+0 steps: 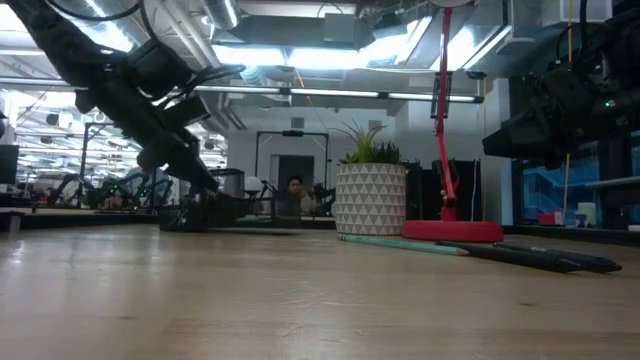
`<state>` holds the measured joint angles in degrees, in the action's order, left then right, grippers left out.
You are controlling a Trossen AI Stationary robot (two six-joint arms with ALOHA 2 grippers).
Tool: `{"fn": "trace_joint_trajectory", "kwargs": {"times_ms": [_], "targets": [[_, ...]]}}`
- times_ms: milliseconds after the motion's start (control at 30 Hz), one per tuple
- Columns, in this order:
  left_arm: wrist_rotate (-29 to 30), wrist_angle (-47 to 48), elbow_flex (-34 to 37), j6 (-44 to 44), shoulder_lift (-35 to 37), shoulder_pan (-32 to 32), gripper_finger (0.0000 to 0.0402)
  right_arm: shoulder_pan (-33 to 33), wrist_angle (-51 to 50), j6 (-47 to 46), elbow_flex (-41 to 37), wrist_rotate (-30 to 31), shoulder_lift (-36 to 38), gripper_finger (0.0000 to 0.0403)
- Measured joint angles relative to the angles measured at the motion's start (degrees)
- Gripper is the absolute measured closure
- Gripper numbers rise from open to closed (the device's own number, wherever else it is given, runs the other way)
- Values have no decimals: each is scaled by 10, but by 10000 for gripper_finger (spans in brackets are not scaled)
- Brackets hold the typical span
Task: Pick and place office supplies into organizer
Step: Put the black binder clip into the black desk organizer, then put the right black pen into the black desk organizer
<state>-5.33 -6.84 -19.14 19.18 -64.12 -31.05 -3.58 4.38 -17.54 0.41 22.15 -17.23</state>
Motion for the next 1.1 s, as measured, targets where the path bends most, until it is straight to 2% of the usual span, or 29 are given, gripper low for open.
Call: {"fn": "trace_joint_trajectory", "kwargs": {"times_ms": [633,800,1100], "targets": [[18,-24,13,11,0,0,396,0,0,0,0,0,0,276],[45,-24,13,10,-1,0,370,0,0,0,0,0,0,276],[44,-22,-19,-33,4,8,320,0,0,0,0,0,0,276]]}}
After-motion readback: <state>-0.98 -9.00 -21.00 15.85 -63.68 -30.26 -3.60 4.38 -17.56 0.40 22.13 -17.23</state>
